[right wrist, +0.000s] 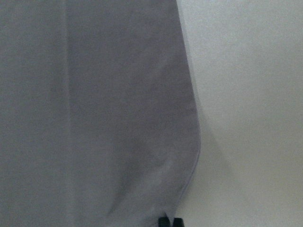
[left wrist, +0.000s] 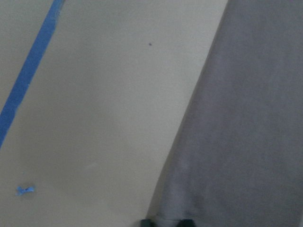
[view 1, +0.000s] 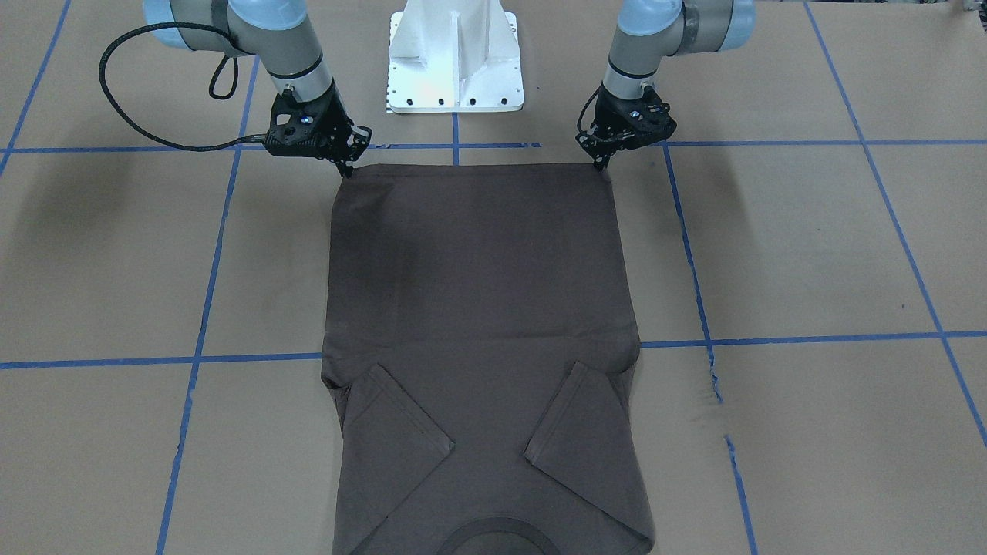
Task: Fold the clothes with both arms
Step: 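Lift the hem with both grippers and carry it toward the collar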
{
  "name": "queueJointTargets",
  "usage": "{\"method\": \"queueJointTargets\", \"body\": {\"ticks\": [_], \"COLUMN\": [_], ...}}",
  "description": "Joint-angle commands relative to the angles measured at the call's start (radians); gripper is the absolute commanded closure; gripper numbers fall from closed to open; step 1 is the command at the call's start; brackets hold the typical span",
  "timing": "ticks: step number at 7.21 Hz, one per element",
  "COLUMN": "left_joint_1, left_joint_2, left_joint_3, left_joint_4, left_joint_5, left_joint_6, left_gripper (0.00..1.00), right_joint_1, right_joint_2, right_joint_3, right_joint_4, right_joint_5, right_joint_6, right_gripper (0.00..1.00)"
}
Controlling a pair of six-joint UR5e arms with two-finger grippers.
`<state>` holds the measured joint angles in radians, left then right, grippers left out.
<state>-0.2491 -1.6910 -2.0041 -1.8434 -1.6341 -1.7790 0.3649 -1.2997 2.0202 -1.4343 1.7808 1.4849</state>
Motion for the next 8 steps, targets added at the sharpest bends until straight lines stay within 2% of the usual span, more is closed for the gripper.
{"method": "queueJointTargets", "body": {"ticks": [1, 4, 6, 8], "left_joint_1": [-0.002, -0.006, 0.000, 0.092], "left_joint_2": [-0.001, 0.005, 0.004, 0.007], "left_joint_3": [-0.012, -0.100, -0.229, -0.400], "left_joint_4": [0.001, 0.041, 0.171, 0.331], "left_joint_5": [-0.003, -0.012, -0.012, -0.021], "left_joint_6": [0.001, 0.033, 0.076, 0.078], "left_gripper": [1.00, 1.00, 1.00, 1.00], "right_joint_1": [0.002, 0.022, 0.020, 0.029], "right_joint_2": [-0.001, -0.045, -0.137, -0.225], "right_joint_3": [0.002, 0.102, 0.230, 0.343], "right_joint_4": [0.000, -0.005, -0.003, 0.002], "right_joint_5": [0.003, 0.093, 0.158, 0.306], "right_joint_6": [0.000, -0.002, -0.002, -0.002], "right_gripper": [1.00, 1.00, 1.00, 1.00]}}
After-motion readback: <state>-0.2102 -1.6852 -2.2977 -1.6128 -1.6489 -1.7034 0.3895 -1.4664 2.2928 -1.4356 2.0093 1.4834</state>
